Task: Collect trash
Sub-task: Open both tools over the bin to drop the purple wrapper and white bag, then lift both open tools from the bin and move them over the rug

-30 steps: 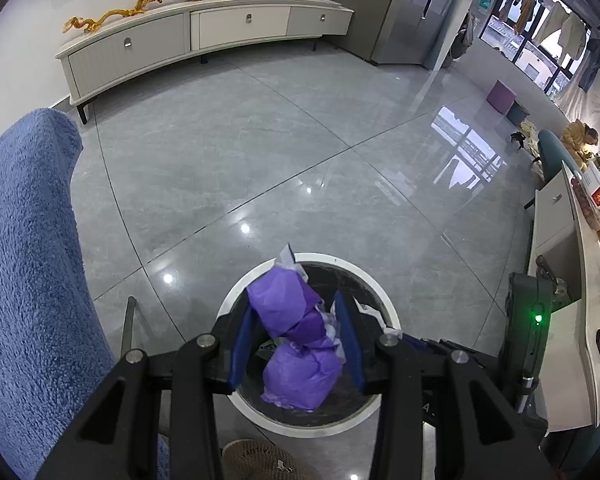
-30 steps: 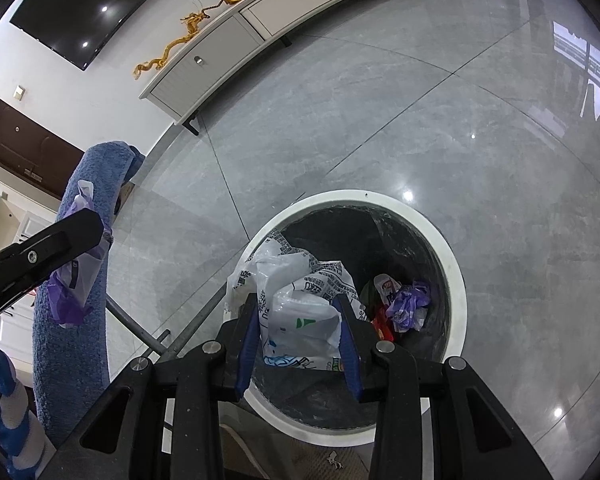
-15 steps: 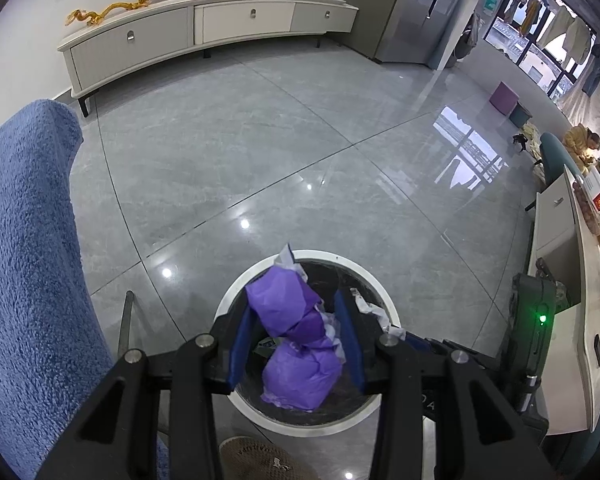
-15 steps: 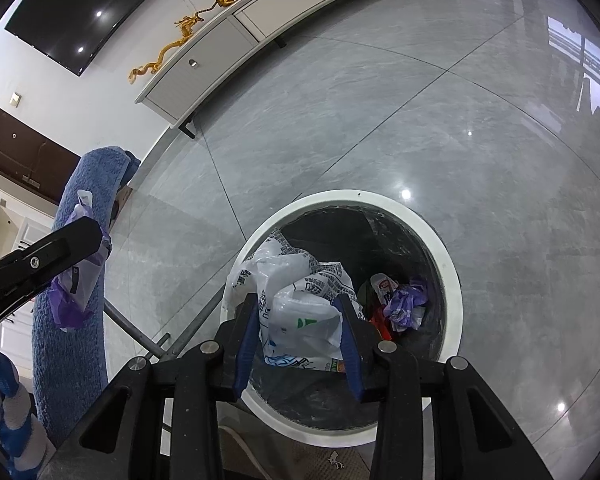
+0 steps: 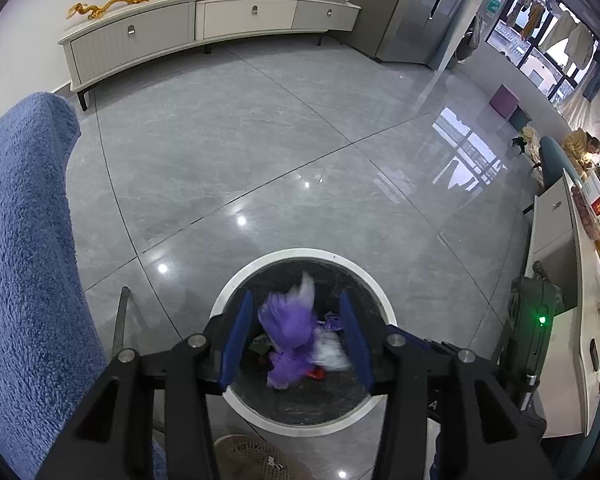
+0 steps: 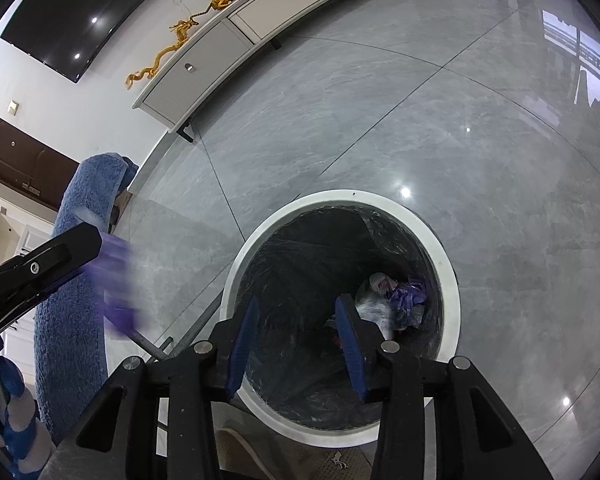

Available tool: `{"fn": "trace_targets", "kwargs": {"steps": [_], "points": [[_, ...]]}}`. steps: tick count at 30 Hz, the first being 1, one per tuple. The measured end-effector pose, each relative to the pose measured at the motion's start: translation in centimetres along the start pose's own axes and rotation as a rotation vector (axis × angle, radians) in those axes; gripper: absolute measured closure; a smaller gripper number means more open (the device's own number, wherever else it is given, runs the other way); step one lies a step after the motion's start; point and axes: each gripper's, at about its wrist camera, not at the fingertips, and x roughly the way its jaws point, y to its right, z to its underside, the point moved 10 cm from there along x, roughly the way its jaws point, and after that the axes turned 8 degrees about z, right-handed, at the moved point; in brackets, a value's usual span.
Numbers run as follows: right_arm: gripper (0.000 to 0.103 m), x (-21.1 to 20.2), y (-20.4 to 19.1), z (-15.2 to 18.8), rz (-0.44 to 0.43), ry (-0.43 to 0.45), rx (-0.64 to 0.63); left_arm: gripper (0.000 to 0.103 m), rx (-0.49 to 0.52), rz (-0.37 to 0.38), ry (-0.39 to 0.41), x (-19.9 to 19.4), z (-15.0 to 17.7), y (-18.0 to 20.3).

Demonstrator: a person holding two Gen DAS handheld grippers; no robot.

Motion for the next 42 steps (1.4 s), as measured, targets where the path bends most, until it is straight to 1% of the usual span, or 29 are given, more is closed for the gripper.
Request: {"fn": "trace_targets", "kwargs": {"steps": [3,5,18,25,30,34,39,42], "points": [[0.06,-0.1,0.0,0.0,-0.001,0.002,0.005,0.058,-0.002,0.002,-0.001,0.0,0.0,0.0],[0.056,-0.1,0.0,0.0,0.0,0.004,0.007,0.057,-0.002,0.001,0.0,0.0,0.0,0.1],[0.054,-0.5,0.1,0.0,-0.001,0.015,0.016,0.057,-0.002,0.001,0.003,-0.1,-0.1,0.3],[0.05,-1.9,0.2,-0.2,0.003,0.036,0.018,0.057,0.003,0.0,0.027,-1.7,-0.6,1.0],[0.048,-4.2,-0.1,-0.3,0.017,0.074,0.007,0.057,0.024,-0.011,0.058,-3.8,-0.7,2.0],[0.046,-7.0,-1.1,-0.5,0.036,0.129,-0.023,0.057,0.053,-0.019,0.096,-6.0,-0.6,3.1],[0.043,-11.7,-3.3,-0.7,0.046,0.223,-0.066,0.056,0.065,-0.033,0.164,-10.1,-0.4,3.1],[0.042,-14.9,-5.1,-0.9,0.037,0.285,-0.095,0.056,0.065,-0.057,0.226,-13.7,-0.3,2.4]]}}
